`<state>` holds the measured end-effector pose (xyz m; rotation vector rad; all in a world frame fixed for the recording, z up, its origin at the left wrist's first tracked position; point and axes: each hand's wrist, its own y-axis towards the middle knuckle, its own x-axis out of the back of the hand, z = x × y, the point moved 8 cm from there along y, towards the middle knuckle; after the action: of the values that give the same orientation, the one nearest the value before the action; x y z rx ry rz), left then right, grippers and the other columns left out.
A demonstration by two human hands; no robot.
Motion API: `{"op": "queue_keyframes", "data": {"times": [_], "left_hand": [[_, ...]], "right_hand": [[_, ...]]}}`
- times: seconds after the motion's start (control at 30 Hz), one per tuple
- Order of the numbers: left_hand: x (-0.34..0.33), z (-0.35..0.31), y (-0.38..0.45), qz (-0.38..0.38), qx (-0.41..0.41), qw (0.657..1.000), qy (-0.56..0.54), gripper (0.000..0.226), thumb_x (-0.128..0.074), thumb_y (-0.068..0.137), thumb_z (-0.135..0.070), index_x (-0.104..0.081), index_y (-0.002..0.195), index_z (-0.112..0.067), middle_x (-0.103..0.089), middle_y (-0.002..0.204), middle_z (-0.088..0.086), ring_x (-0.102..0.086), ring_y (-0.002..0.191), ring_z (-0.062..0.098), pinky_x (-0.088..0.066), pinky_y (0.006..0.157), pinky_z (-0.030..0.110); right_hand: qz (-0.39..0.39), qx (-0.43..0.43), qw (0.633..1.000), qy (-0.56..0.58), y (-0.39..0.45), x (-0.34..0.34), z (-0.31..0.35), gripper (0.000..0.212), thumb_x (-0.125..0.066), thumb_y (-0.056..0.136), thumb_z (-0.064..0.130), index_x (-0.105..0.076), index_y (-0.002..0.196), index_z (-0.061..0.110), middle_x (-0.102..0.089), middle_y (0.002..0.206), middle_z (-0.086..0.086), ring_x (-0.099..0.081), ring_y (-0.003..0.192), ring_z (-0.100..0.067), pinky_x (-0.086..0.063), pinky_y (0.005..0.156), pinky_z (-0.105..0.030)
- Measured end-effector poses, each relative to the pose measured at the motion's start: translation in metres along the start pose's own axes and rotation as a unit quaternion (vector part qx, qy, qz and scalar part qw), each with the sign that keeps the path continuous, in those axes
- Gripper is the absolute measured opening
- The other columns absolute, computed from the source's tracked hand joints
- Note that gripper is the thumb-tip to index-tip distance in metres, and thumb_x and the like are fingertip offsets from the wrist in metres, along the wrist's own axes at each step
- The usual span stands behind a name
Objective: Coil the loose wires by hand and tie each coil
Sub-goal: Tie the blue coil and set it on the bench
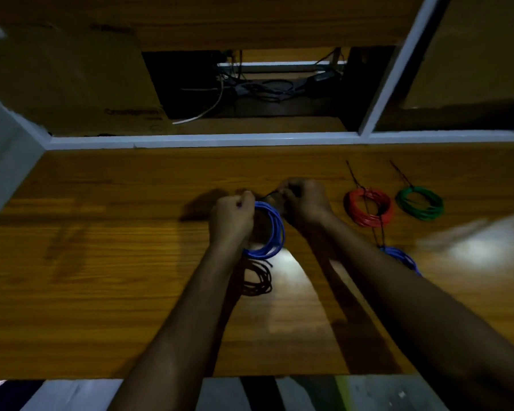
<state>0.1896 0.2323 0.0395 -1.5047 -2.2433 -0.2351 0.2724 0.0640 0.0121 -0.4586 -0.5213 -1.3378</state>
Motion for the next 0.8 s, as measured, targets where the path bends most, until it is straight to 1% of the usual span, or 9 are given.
{"op": "queue_keyframes", "data": {"times": [0.07,0.13,0.23,0.37,0.5,0.57,0.67,0.73,0.8], "left_hand": [[-0.025,-0.018,-0.017,0.017,-0.002,1.000,0.000,0.050,-0.048,0.102,-0.033,-0.041,0.054,-0.019,-0.037,0.051,-0.004,-0.037,0.049,0.016,-0.026,0.053,0.030],[-0.048,-0.037,-0.037,0.030,-0.015,0.999,-0.015,0.048,-0.047,0.101,-0.038,-0.044,0.057,-0.021,-0.038,0.053,-0.004,-0.037,0.049,0.015,-0.028,0.053,0.029],[-0.085,-0.060,-0.066,0.043,-0.047,0.998,-0.016,0.049,-0.047,0.100,-0.042,-0.044,0.056,-0.020,-0.038,0.055,-0.001,-0.038,0.053,0.018,-0.030,0.056,0.033],[-0.134,-0.092,-0.117,0.043,-0.088,0.995,-0.031,0.052,-0.050,0.097,-0.042,-0.042,0.051,-0.017,-0.037,0.050,-0.001,-0.038,0.050,0.019,-0.029,0.054,0.033],[-0.187,-0.121,-0.172,0.068,-0.109,0.990,-0.061,0.051,-0.051,0.096,-0.040,-0.046,0.052,-0.014,-0.035,0.045,-0.006,-0.036,0.044,0.015,-0.026,0.049,0.031],[-0.214,-0.133,-0.201,0.080,-0.122,0.987,-0.073,0.050,-0.051,0.096,-0.041,-0.046,0.055,-0.013,-0.036,0.048,0.000,-0.036,0.046,0.018,-0.027,0.048,0.036],[-0.252,-0.148,-0.240,0.095,-0.120,0.986,-0.066,0.043,-0.055,0.099,-0.032,-0.048,0.060,-0.017,-0.040,0.049,-0.005,-0.039,0.046,0.013,-0.027,0.050,0.029],[-0.271,-0.154,-0.261,0.097,-0.115,0.987,-0.062,0.033,-0.056,0.098,-0.031,-0.056,0.067,-0.019,-0.049,0.056,-0.006,-0.046,0.054,0.011,-0.032,0.055,0.029],[-0.288,-0.160,-0.279,0.101,-0.114,0.986,-0.060,0.030,-0.058,0.097,-0.030,-0.059,0.069,-0.019,-0.052,0.058,-0.006,-0.048,0.057,0.012,-0.034,0.057,0.029]], "right_hand": [[-0.012,0.023,0.999,-0.043,-0.016,0.044,-0.009,0.017,-0.054,0.099,0.018,-0.067,0.090,0.021,-0.067,0.080,0.005,-0.065,0.075,-0.016,-0.048,0.064,-0.031],[-0.030,0.029,0.996,-0.082,-0.032,0.087,-0.018,0.016,-0.055,0.098,0.016,-0.070,0.092,0.015,-0.069,0.086,0.000,-0.063,0.081,-0.017,-0.043,0.068,-0.028],[-0.046,0.028,0.988,-0.144,-0.059,0.145,-0.035,0.016,-0.056,0.094,0.012,-0.072,0.092,0.011,-0.071,0.089,-0.007,-0.064,0.084,-0.022,-0.034,0.064,-0.026],[-0.024,0.047,0.977,-0.205,-0.101,0.212,-0.057,0.015,-0.057,0.095,0.014,-0.070,0.094,0.008,-0.069,0.091,-0.009,-0.063,0.088,-0.025,-0.043,0.068,-0.032],[-0.002,0.052,0.970,-0.238,-0.139,0.271,-0.086,0.015,-0.058,0.097,0.016,-0.070,0.100,0.009,-0.063,0.093,-0.004,-0.058,0.089,-0.021,-0.034,0.068,-0.026],[0.034,0.055,0.973,-0.222,-0.159,0.293,-0.098,0.013,-0.059,0.097,0.020,-0.071,0.099,0.014,-0.063,0.091,0.000,-0.060,0.091,-0.020,-0.036,0.070,-0.026],[0.127,0.048,0.975,-0.177,-0.192,0.311,-0.112,0.012,-0.057,0.098,0.018,-0.066,0.090,0.021,-0.058,0.082,0.009,-0.053,0.078,-0.011,-0.040,0.066,-0.028],[0.174,0.055,0.972,-0.150,-0.211,0.321,-0.118,0.014,-0.055,0.097,0.012,-0.067,0.091,0.018,-0.063,0.087,0.003,-0.056,0.079,-0.012,-0.050,0.068,-0.033],[0.192,0.060,0.969,-0.142,-0.227,0.334,-0.125,0.015,-0.054,0.097,0.010,-0.068,0.096,0.015,-0.065,0.090,-0.002,-0.059,0.079,-0.015,-0.054,0.072,-0.036]]}}
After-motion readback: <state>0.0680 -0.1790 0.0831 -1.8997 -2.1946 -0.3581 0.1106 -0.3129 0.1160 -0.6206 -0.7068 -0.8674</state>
